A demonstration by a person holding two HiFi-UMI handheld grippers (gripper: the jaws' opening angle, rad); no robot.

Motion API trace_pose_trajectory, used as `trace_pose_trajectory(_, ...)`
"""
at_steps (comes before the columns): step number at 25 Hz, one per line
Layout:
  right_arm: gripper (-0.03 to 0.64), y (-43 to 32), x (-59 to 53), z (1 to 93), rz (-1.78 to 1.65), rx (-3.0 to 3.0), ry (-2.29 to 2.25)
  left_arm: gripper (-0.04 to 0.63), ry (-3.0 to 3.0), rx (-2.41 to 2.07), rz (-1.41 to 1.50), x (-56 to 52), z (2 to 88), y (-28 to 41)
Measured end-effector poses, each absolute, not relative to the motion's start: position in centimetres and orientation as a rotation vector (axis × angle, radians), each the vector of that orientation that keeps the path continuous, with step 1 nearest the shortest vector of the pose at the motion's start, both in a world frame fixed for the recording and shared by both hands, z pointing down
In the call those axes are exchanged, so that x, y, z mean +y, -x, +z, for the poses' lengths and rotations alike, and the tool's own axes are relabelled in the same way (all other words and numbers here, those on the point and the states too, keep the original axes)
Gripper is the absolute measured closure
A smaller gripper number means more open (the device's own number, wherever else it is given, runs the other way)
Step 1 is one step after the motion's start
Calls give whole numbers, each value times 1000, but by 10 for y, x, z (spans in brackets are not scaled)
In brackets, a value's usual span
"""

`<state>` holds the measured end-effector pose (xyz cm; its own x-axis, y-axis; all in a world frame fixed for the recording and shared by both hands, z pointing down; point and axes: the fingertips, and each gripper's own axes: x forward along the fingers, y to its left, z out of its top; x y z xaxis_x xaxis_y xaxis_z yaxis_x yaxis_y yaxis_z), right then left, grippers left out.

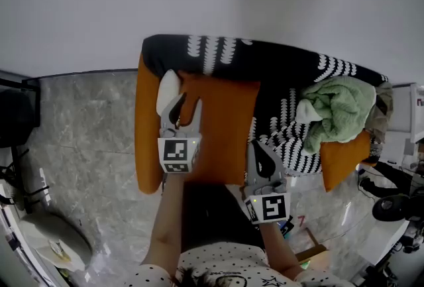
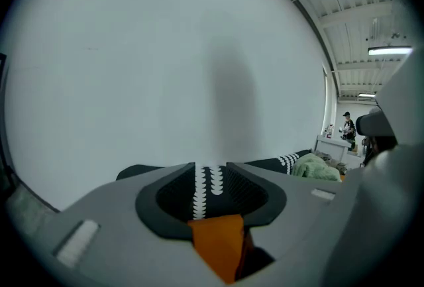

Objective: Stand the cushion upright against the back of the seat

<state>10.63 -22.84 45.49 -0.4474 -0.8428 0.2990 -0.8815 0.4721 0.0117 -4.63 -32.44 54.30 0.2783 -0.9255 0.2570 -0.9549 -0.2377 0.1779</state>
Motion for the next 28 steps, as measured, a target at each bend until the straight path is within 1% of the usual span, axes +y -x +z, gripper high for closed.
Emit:
trace_pose_trajectory(14, 621, -116, -218, 523, 341, -2415, -1491, 446, -2202, -1705, 239, -366, 666, 50)
trace_pose_trajectory(18, 621, -124, -212, 542, 397, -2392, -1491, 401, -2133, -1699, 275, -375, 701, 48)
trace_pose_trajectory(28, 621, -126, -205, 569, 461, -2353, -1458, 351, -1986, -1609, 399, -394, 783, 51)
